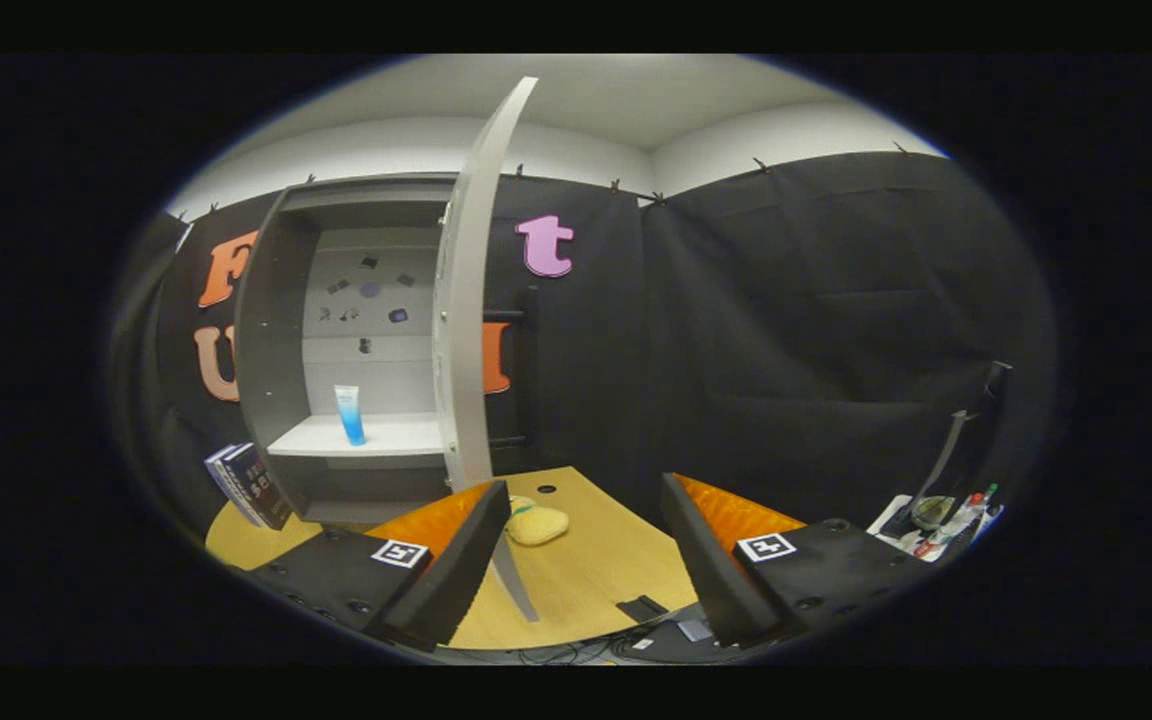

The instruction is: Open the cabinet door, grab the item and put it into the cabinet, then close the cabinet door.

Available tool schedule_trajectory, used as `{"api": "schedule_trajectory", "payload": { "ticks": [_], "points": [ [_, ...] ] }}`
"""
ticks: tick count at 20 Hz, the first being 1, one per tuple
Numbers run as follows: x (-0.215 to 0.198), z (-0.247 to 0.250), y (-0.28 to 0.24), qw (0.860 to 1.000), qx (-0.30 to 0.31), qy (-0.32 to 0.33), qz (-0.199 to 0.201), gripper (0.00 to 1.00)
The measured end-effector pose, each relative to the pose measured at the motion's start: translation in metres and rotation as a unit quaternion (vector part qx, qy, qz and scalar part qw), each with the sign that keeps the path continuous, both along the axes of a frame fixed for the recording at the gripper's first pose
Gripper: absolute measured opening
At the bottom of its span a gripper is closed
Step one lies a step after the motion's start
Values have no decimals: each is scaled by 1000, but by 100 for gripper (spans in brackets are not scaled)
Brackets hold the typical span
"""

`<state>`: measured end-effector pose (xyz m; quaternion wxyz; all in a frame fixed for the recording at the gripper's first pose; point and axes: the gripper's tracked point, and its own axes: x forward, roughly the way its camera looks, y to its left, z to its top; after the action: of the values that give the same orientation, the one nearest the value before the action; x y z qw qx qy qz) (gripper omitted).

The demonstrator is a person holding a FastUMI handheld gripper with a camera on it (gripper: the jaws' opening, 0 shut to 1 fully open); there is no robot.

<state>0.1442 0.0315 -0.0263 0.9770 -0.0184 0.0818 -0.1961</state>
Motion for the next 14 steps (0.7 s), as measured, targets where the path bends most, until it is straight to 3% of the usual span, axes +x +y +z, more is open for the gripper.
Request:
{"api": "schedule_trajectory", "payload": {
  "ticks": [14],
  "points": [
    [17,-16,3,999,20,0,25,94]
  ]
}}
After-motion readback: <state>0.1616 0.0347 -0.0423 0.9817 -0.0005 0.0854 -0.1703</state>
